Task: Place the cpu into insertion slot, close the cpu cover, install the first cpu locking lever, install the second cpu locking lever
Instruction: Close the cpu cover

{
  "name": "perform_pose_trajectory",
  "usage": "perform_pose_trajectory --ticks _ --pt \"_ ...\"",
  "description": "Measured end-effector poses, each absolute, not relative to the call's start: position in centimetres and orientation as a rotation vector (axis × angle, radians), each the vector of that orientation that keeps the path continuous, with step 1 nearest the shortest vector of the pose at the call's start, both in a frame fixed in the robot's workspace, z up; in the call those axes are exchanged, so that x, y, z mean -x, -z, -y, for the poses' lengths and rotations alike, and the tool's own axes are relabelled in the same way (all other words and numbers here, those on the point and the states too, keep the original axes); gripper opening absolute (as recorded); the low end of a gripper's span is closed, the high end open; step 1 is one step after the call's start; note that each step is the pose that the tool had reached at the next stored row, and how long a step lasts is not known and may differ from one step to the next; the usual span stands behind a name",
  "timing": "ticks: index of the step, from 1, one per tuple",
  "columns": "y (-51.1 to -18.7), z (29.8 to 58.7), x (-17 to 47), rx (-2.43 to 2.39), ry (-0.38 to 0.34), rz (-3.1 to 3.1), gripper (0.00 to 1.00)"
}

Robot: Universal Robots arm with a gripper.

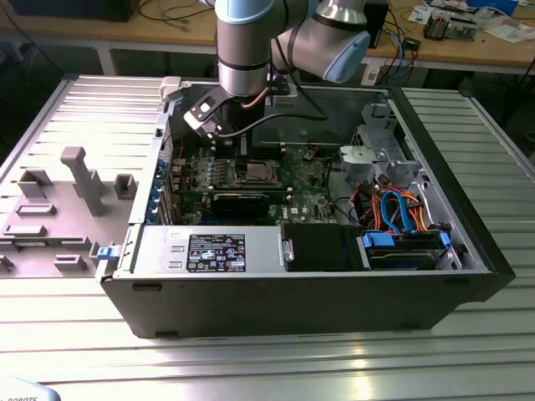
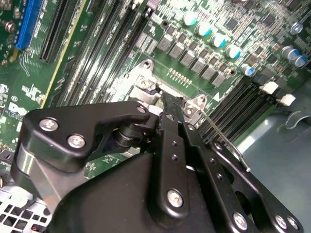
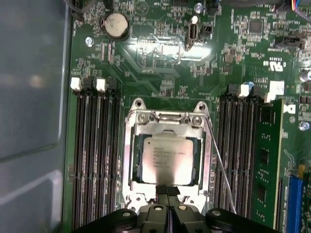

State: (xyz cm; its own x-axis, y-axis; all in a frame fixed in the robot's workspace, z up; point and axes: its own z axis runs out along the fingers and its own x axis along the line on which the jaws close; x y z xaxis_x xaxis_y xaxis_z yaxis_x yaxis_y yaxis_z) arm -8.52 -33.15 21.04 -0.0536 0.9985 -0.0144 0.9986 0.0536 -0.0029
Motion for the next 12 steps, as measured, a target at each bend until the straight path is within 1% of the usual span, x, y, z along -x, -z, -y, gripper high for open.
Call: perform_pose_trajectory --ticks 12 --pt "-21.0 33.1 5.8 -2.155 0.019 -2.274 0.11"
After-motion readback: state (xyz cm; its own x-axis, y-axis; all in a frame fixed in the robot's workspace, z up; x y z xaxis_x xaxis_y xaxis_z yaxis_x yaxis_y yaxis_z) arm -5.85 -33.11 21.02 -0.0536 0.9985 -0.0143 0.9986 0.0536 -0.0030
